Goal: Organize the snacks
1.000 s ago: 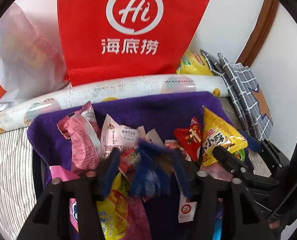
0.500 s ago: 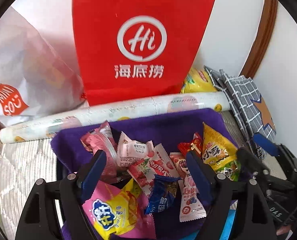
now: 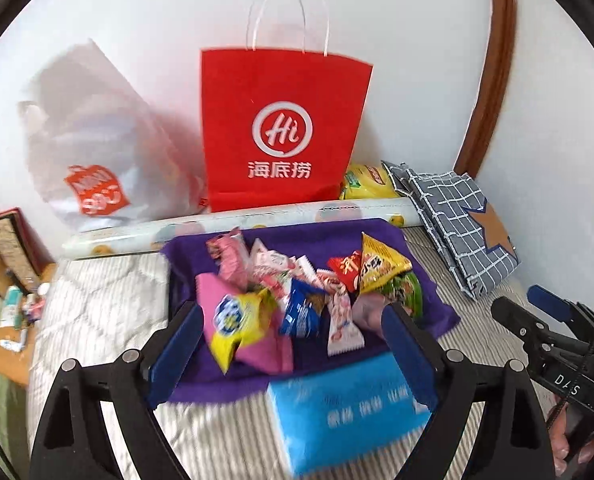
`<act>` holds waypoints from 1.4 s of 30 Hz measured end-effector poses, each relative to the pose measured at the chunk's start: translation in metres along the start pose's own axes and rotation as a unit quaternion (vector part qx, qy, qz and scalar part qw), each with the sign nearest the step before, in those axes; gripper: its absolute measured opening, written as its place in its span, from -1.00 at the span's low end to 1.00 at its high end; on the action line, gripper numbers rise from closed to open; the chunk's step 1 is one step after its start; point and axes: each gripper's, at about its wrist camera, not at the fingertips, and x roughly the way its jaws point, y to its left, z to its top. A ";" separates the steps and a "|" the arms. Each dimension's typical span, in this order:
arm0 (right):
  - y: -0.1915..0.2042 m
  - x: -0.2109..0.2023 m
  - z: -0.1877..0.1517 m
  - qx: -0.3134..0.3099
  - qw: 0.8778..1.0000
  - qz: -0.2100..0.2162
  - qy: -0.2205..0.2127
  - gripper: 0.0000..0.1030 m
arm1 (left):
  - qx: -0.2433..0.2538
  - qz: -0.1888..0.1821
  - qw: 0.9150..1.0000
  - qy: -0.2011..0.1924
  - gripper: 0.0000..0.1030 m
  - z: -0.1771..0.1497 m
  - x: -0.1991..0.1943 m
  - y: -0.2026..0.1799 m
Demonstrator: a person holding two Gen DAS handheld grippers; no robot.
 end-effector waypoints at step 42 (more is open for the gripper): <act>0.014 -0.162 -0.080 -0.028 0.997 -0.022 -0.073 1.00 | -0.011 0.026 0.998 -0.050 0.98 -0.090 -0.150 -0.027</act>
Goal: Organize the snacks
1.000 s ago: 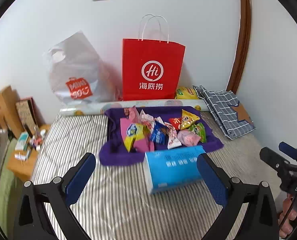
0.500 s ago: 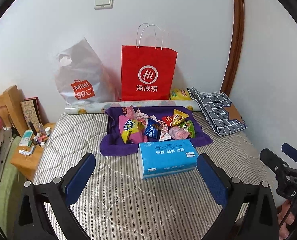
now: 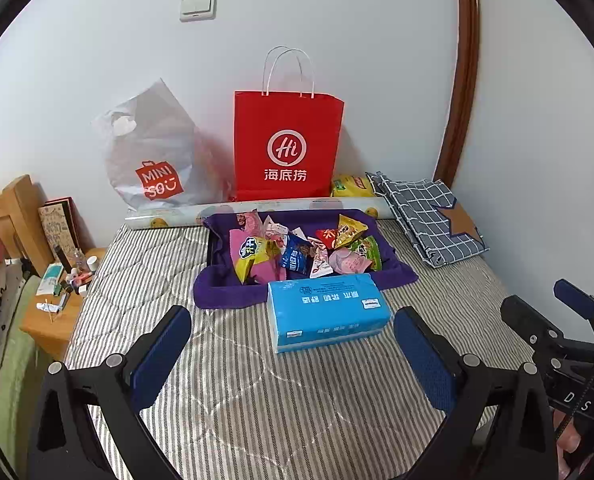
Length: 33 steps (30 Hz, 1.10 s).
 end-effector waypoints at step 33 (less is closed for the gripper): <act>-0.007 -0.009 0.001 0.016 1.000 -0.003 -0.009 1.00 | -0.002 0.002 1.000 0.002 0.98 -0.001 -0.004 0.004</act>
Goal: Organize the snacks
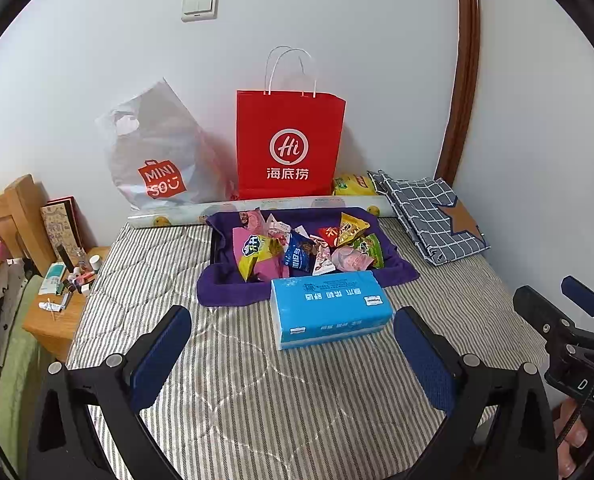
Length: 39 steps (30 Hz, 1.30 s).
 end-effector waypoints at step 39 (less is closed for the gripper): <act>0.004 -0.006 0.002 -0.004 1.000 0.003 -0.008 1.00 | 0.000 -0.004 1.000 0.000 0.98 0.000 -0.002 0.001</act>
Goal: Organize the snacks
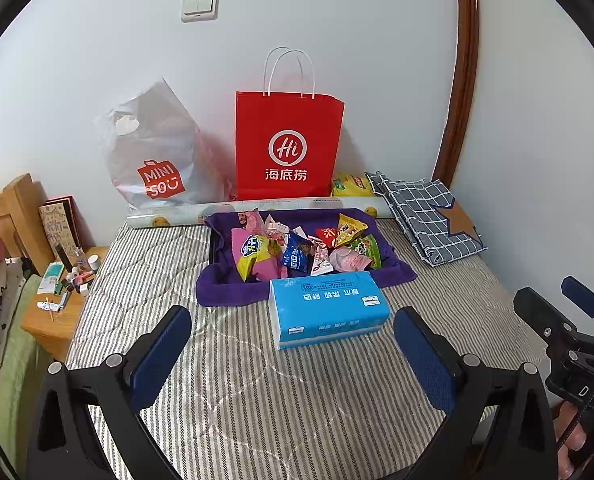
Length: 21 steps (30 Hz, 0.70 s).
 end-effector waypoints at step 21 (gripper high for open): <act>0.003 -0.007 0.001 -0.002 1.000 0.006 -0.009 1.00 | 0.002 0.002 1.000 -0.001 0.98 0.002 -0.002 0.000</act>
